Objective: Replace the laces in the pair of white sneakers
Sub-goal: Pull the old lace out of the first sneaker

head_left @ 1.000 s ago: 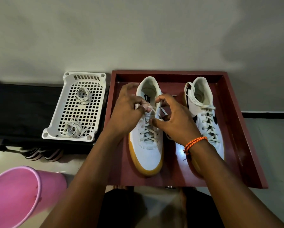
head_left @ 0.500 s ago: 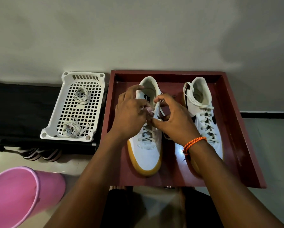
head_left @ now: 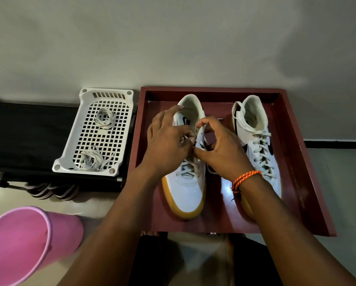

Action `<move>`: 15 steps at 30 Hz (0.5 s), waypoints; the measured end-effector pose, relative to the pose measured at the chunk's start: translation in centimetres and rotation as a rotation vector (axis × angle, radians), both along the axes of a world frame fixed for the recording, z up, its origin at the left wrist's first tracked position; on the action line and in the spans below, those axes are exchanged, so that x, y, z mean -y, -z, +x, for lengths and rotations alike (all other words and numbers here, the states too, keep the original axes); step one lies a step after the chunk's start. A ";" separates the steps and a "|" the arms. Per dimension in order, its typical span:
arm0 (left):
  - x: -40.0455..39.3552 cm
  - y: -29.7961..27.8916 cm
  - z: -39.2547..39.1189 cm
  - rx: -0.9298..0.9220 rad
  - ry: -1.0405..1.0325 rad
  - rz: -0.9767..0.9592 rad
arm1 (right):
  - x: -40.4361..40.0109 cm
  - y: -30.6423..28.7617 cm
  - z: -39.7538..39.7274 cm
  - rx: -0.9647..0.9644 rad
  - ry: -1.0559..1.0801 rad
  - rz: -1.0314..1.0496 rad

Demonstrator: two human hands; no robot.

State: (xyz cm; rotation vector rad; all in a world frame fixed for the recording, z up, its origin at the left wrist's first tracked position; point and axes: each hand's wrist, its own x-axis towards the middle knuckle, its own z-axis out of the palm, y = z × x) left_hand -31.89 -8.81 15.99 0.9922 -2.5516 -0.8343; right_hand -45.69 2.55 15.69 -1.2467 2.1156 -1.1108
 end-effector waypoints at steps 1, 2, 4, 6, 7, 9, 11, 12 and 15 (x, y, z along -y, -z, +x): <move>-0.2 -0.1 -0.1 0.005 -0.006 0.015 | 0.0 0.0 0.0 0.001 -0.004 0.002; -0.2 -0.1 -0.2 0.005 -0.015 0.029 | 0.0 0.0 0.0 -0.001 -0.006 0.005; -0.1 -0.4 -0.3 -0.019 -0.029 0.058 | -0.1 0.0 0.1 -0.010 -0.004 0.012; 0.3 -0.6 -0.2 -0.080 -0.041 0.095 | -0.1 0.0 0.1 -0.009 -0.001 0.012; 0.6 -0.6 -0.1 -0.134 -0.062 0.135 | -0.1 0.0 0.1 -0.003 -0.001 0.015; 1.0 -0.9 0.1 -0.310 -0.140 0.288 | -0.1 0.0 0.1 0.022 -0.005 0.021; 1.2 -1.3 0.2 -0.478 -0.224 0.435 | -0.1 0.0 0.0 0.033 -0.006 0.020; 1.4 -1.3 0.3 -0.505 -0.229 0.418 | -0.1 0.0 0.0 0.035 -0.005 0.017; 2.1 -0.9 0.6 -0.423 -0.154 0.232 | -0.2 0.0 0.0 0.055 -0.014 0.012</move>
